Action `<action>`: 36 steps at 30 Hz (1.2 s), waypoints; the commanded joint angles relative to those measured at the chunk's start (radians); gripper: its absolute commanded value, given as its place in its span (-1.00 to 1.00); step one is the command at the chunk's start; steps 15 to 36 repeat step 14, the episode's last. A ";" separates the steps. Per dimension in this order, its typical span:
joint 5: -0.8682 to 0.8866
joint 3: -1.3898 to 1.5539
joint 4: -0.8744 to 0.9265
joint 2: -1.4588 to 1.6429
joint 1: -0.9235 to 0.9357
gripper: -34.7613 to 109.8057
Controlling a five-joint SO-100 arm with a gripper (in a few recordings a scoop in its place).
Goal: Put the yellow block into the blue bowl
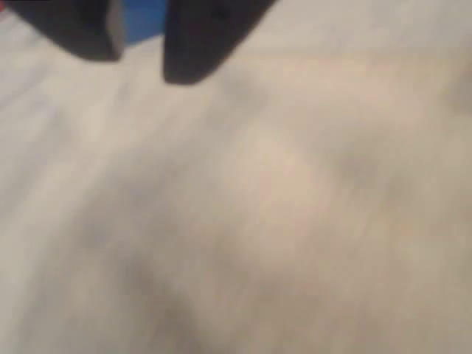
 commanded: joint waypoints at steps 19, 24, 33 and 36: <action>0.011 -0.017 -0.012 0.103 -0.040 -0.52; 0.011 -0.017 -0.012 0.103 -0.040 -0.52; 0.011 -0.017 -0.012 0.103 -0.040 -0.52; 0.011 -0.017 -0.012 0.103 -0.040 -0.52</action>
